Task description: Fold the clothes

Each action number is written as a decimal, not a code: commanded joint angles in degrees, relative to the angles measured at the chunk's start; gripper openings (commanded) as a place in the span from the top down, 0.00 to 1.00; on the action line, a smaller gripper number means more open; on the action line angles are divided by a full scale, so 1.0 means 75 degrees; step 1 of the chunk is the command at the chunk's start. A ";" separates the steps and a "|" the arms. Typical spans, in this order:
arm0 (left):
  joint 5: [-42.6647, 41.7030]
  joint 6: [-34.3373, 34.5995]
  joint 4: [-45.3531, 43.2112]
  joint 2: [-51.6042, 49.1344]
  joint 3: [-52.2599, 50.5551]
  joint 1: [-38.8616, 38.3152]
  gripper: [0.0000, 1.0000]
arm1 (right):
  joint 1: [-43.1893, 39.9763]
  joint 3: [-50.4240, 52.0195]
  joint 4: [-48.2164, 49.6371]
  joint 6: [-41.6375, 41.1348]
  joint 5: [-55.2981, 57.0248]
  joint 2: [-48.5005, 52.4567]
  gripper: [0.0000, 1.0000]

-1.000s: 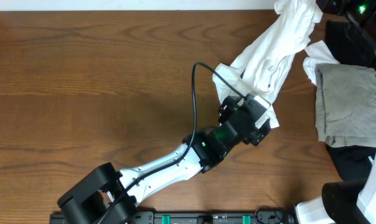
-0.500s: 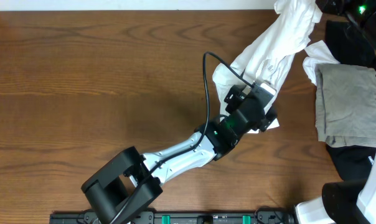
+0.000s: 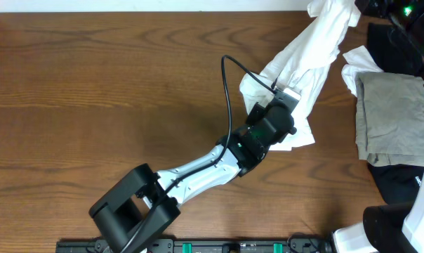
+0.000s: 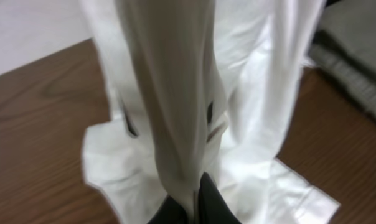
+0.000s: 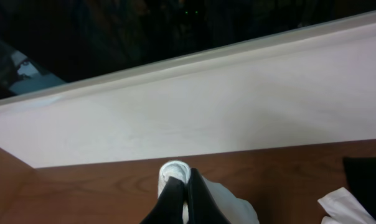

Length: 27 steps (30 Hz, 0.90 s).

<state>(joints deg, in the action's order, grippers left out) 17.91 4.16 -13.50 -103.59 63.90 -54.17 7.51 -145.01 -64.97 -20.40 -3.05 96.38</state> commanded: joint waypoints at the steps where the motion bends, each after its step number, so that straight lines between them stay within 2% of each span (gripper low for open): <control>1: 0.0364 -0.0265 0.0469 0.0688 0.0169 0.0105 0.94 | -0.0052 -0.0099 0.0044 -0.0012 -0.0012 -0.0020 0.99; 6: 0.0364 -0.0268 0.1757 0.2159 0.0172 0.0527 0.94 | -0.0050 -0.0102 -0.0286 0.0160 0.0402 -0.0020 0.99; 10: 0.0361 -0.0265 0.2675 0.3564 0.0172 0.1425 0.94 | -0.0050 -0.0099 -0.0662 0.0303 0.0833 -0.0020 0.99; 19: 0.0248 -0.0309 0.2798 0.5794 0.0326 0.3745 0.94 | -0.0064 -0.0105 -0.0720 0.0329 0.1148 -0.0166 0.99; 22: 0.0251 -0.0621 0.2798 0.6321 0.0612 0.4339 0.94 | -0.0064 -0.0108 -0.0612 0.0326 0.1402 -0.0475 0.99; 27: 0.0251 -0.0618 0.2795 0.6854 0.1346 0.4934 0.94 | -0.0064 -0.0108 -0.0516 0.0329 0.1405 -0.1026 0.99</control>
<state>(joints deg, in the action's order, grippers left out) 18.72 0.91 7.73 -54.92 69.63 -19.40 7.51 -145.01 -69.47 -18.76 4.49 93.12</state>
